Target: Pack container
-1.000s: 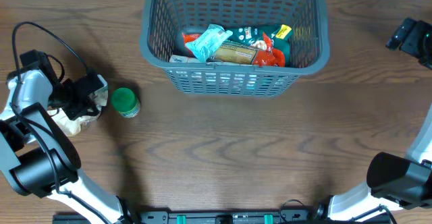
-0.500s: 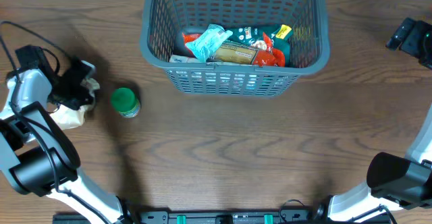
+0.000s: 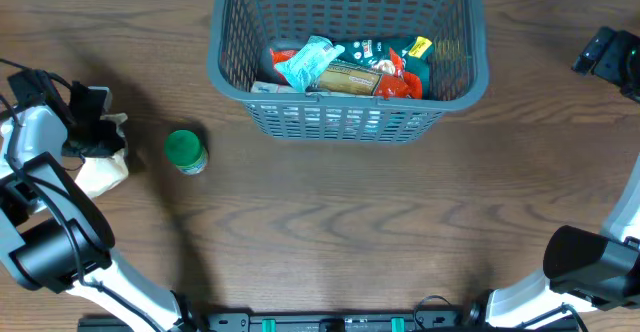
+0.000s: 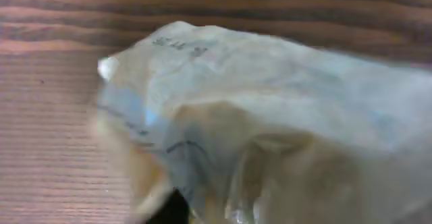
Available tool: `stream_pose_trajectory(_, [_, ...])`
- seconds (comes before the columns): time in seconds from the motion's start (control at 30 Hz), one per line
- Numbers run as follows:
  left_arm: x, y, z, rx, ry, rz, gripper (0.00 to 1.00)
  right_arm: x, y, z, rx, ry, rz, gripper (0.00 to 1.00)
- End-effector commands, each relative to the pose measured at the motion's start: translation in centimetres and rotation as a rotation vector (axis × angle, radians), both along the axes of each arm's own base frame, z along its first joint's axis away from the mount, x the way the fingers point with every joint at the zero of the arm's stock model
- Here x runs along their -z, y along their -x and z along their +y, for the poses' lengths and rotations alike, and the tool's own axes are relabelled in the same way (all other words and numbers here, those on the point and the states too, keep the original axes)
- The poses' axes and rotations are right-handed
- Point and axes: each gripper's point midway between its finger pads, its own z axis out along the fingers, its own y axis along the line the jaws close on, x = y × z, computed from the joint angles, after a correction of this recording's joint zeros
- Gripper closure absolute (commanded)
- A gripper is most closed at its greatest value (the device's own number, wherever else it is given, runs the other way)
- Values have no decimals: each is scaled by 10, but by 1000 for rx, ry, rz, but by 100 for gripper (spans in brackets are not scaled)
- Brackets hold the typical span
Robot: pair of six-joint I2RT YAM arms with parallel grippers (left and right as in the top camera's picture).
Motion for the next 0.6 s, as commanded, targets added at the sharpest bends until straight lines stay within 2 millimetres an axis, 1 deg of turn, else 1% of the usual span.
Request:
stream_pose_trajectory(0.0, [14,0,-4,-42,67,6,37,0,2,-4,18,5,2,1])
stream_pose_trajectory(0.03, [14,0,-4,-44,73,-2,41,0,2,-4,18,5,2,1])
stream_pose_trajectory(0.07, [14,-1,-2,-47,72,-5,48,0,2,-4,18,5,2,1])
stream_pose_trajectory(0.1, [14,-1,-1,-51,70,-8,59,0,2,-4,18,5,2,1])
stream_pose_trajectory(0.17, [14,0,3,-58,66,-13,94,0,2,-4,18,5,2,1])
stream_pose_trajectory(0.3, [14,2,7,-69,66,-12,94,0,2,-4,18,5,2,1])
stream_pose_trajectory(0.47, [13,2,7,-62,63,-14,94,0,2,-4,18,5,2,1])
stream_pose_trajectory(0.57, [5,-1,10,-63,48,-30,94,0,2,-4,18,5,2,1])
